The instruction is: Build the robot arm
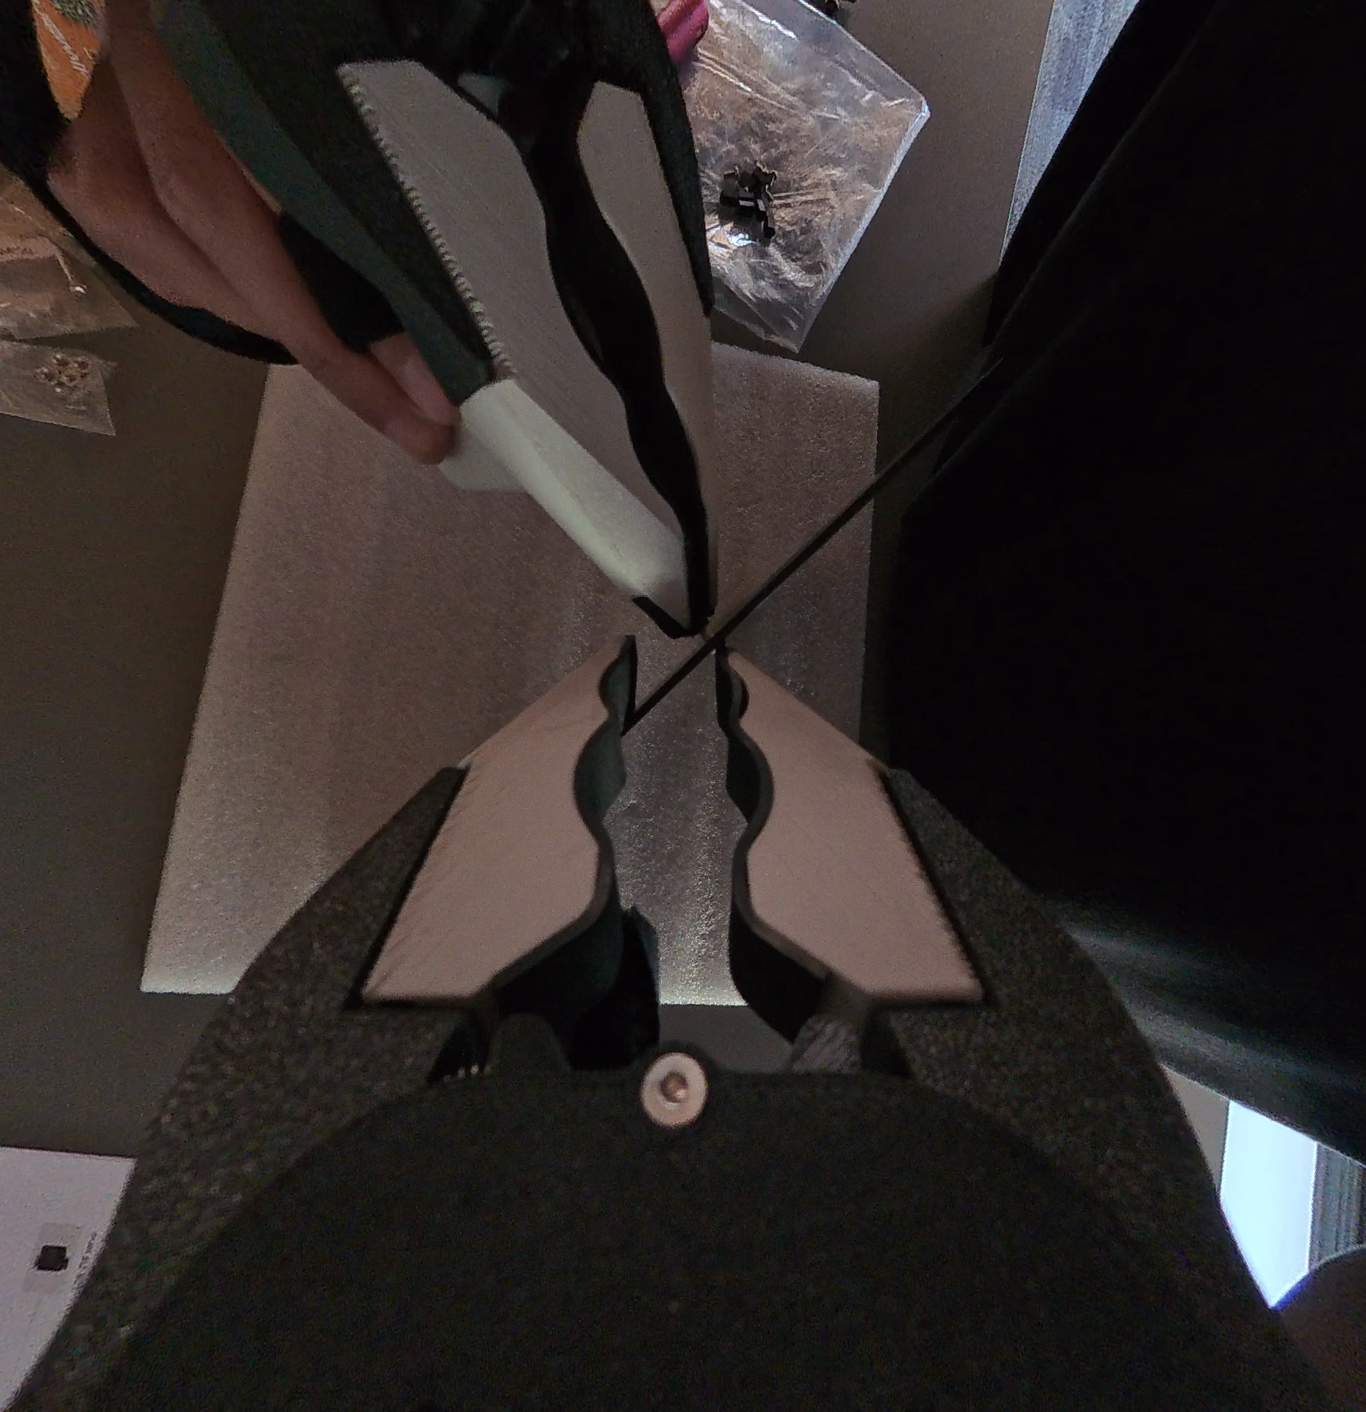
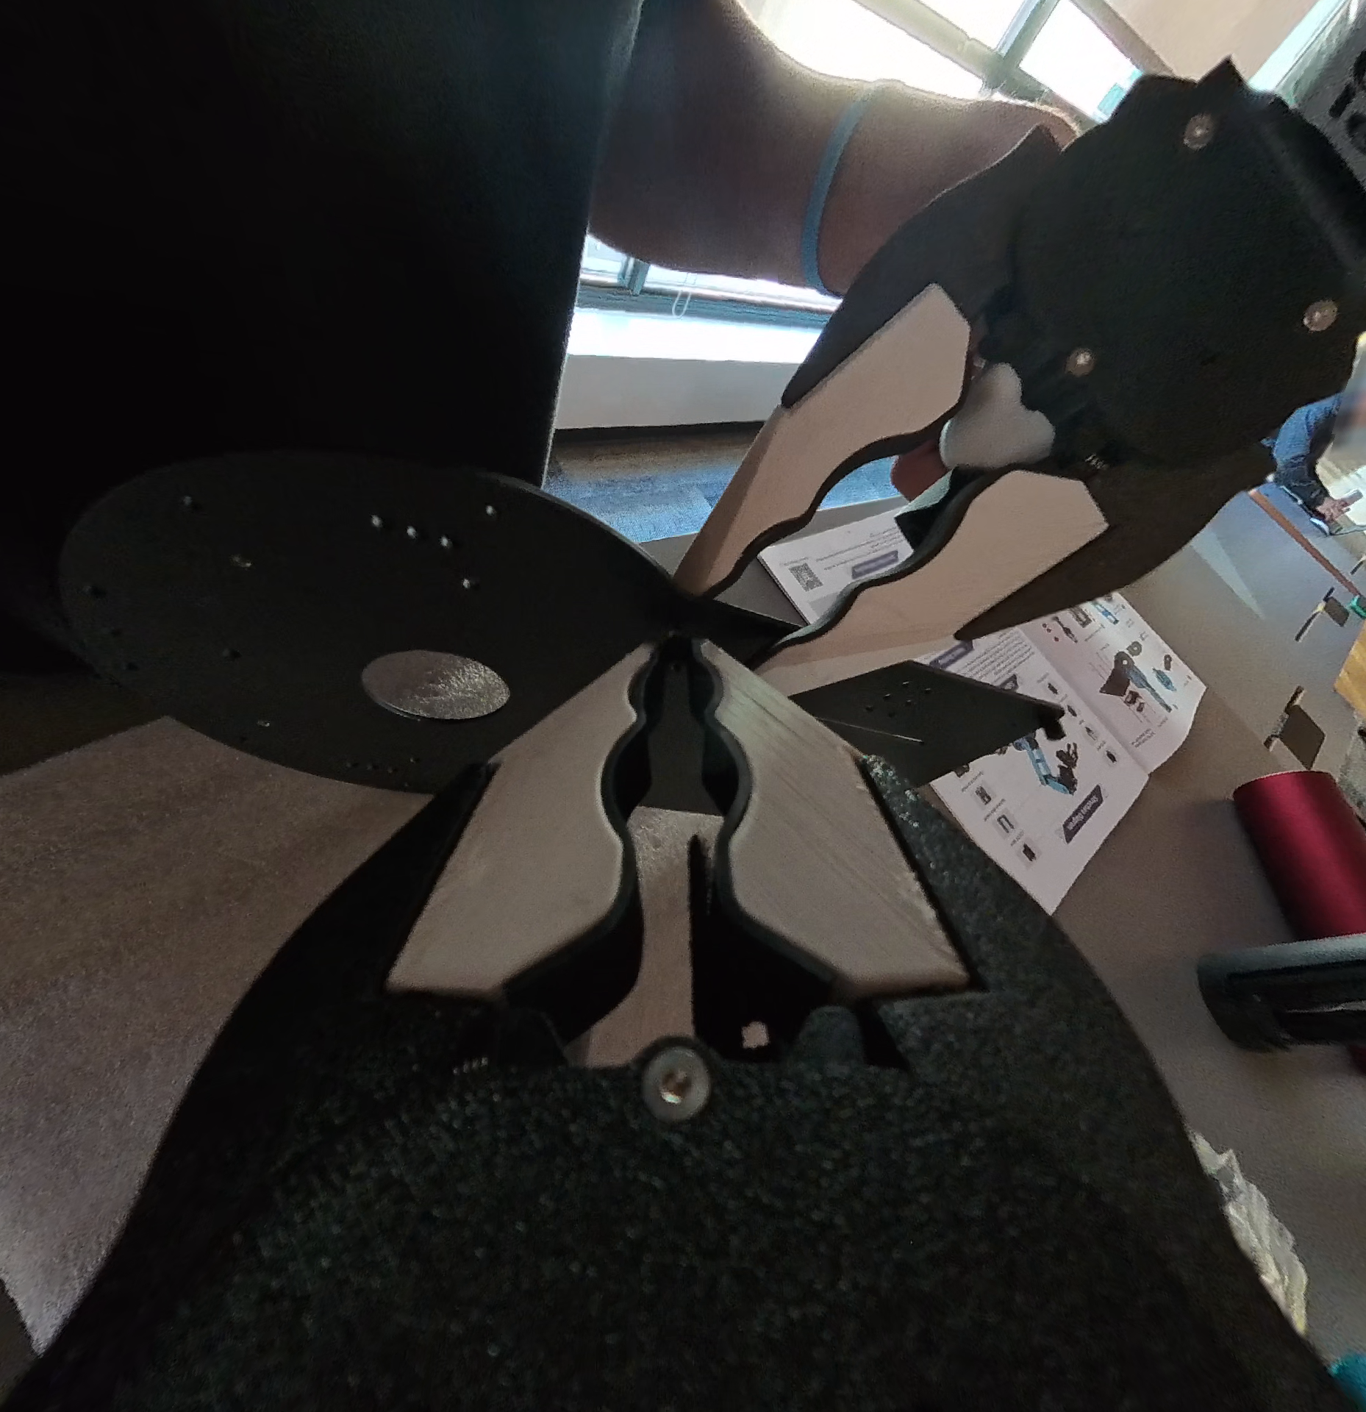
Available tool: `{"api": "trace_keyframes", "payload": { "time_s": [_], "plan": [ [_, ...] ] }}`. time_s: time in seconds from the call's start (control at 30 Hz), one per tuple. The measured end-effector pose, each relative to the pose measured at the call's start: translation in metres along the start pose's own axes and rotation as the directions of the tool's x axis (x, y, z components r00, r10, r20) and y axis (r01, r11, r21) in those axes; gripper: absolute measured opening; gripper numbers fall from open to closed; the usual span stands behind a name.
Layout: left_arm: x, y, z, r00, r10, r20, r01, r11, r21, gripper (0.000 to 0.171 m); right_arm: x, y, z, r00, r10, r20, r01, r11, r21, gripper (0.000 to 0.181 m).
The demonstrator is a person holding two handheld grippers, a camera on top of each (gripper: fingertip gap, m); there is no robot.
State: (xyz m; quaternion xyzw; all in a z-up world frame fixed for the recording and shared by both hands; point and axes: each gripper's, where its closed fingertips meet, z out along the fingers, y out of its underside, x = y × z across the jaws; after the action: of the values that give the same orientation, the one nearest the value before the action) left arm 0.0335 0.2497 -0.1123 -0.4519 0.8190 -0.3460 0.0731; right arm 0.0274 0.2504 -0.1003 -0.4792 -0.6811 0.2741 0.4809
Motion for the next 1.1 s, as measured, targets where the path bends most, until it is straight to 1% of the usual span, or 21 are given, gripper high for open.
{"api": "trace_keyframes", "payload": {
  "time_s": [0.13, 0.2, 0.23, 0.27, 0.3, 0.37, 0.43, 0.5, 0.57, 0.6, 0.7, 0.73, 0.77, 0.87, 0.9, 0.93, 1.0, 1.03, 1.07, 1.1],
  "plan": [
    [0.0, 0.0, 0.0, 1.0, 0.0, -0.001, 0.0, 1.0, -0.003, 0.019, 0.0, 0.0, 0.0, 1.0, 0.026, 0.018, -0.026, 1.0, 0.003, 0.005],
    [0.0, 0.0, 0.0, 1.0, -0.002, -0.001, 0.002, 1.0, -0.006, 0.019, 0.0, 0.0, 0.001, 0.986, 0.15, 0.068, -0.15, 0.989, -0.004, 0.004],
    [0.0, 0.0, 0.0, 1.0, -0.002, -0.002, 0.002, 1.0, -0.008, 0.019, -0.001, 0.0, 0.001, 0.965, 0.241, 0.103, -0.24, 0.971, -0.014, 0.004],
    [0.0, 0.0, 0.0, 1.0, -0.003, -0.004, 0.003, 1.0, -0.009, 0.019, -0.001, 0.0, 0.001, 0.928, 0.345, 0.138, -0.344, 0.938, -0.027, 0.003],
    [0.0, 0.001, 0.0, 1.0, -0.003, -0.004, 0.003, 1.0, -0.012, 0.019, -0.001, 0.0, 0.001, 0.876, 0.451, 0.172, -0.449, 0.892, -0.051, 0.003],
    [0.0, 0.001, 0.0, 1.0, -0.002, -0.003, 0.002, 1.0, -0.013, 0.019, -0.002, 0.0, 0.001, 0.759, 0.609, 0.229, -0.604, 0.79, -0.1, 0.005],
    [0.0, 0.0, 0.0, 1.0, -0.001, -0.003, 0.001, 1.0, -0.013, 0.019, -0.002, 0.001, 0.001, 0.655, 0.705, 0.271, -0.697, 0.702, -0.142, 0.005],
    [0.0, 0.0, 0.0, 1.0, -0.001, -0.001, 0.001, 1.0, -0.014, 0.019, -0.002, 0.001, 0.0, 0.505, 0.807, 0.305, -0.797, 0.572, -0.194, 0.006],
    [0.0, 0.0, 0.0, 1.0, -0.001, -0.002, 0.001, 1.0, -0.013, 0.019, -0.003, 0.0, 0.001, 0.353, 0.879, 0.321, -0.868, 0.436, -0.239, 0.005],
    [0.0, 0.0, 0.0, 1.0, -0.001, -0.002, 0.001, 1.0, -0.012, 0.019, -0.003, 0.0, 0.001, 0.29, 0.902, 0.321, -0.89, 0.377, -0.258, 0.004],
    [0.0, 0.0, 0.0, 1.0, -0.001, 0.001, 0.001, 1.0, -0.004, 0.019, -0.002, 0.0, 0.001, 0.159, 0.935, 0.315, -0.923, 0.254, -0.288, 0.005],
    [0.0, 0.0, 0.0, 1.0, -0.001, 0.0, 0.001, 1.0, -0.002, 0.019, -0.002, 0.0, 0.001, 0.156, 0.936, 0.315, -0.925, 0.25, -0.286, 0.004],
    [0.0, 0.0, 0.0, 1.0, -0.001, 0.001, 0.001, 1.0, -0.001, 0.019, -0.002, 0.0, 0.001, 0.177, 0.932, 0.315, -0.922, 0.269, -0.278, 0.005],
    [0.001, 0.001, 0.0, 1.0, -0.001, 0.001, 0.001, 1.0, -0.003, 0.019, -0.003, 0.0, -0.003, 0.238, 0.914, 0.327, -0.911, 0.327, -0.252, 0.02],
    [0.001, 0.001, -0.001, 1.0, 0.0, 0.0, 0.0, 1.0, -0.003, 0.019, -0.001, 0.002, -0.007, 0.274, 0.91, 0.311, -0.906, 0.353, -0.235, 0.022],
    [0.001, 0.001, -0.001, 1.0, 0.0, 0.0, 0.0, 1.0, -0.003, 0.019, 0.001, 0.005, -0.01, 0.338, 0.897, 0.285, -0.892, 0.402, -0.207, 0.026],
    [0.001, 0.001, -0.001, 1.0, 0.002, 0.0, -0.002, 1.0, 0.0, 0.019, 0.002, 0.003, -0.018, 0.508, 0.822, 0.257, -0.821, 0.552, -0.143, 0.025],
    [0.001, 0.001, -0.001, 1.0, 0.002, 0.0, -0.002, 1.0, 0.001, 0.019, 0.001, -0.005, -0.021, 0.61, 0.754, 0.246, -0.757, 0.646, -0.102, 0.026],
    [0.0, 0.0, 0.0, 1.0, 0.003, -0.001, -0.003, 1.0, 0.001, 0.019, -0.001, -0.013, -0.022, 0.724, 0.654, 0.221, -0.658, 0.75, -0.065, 0.026],
    [0.0, 0.0, 0.0, 1.0, 0.003, -0.001, -0.003, 1.0, 0.001, 0.019, 0.0, -0.02, -0.023, 0.836, 0.523, 0.167, -0.525, 0.85, -0.038, 0.026]
  ]
}}
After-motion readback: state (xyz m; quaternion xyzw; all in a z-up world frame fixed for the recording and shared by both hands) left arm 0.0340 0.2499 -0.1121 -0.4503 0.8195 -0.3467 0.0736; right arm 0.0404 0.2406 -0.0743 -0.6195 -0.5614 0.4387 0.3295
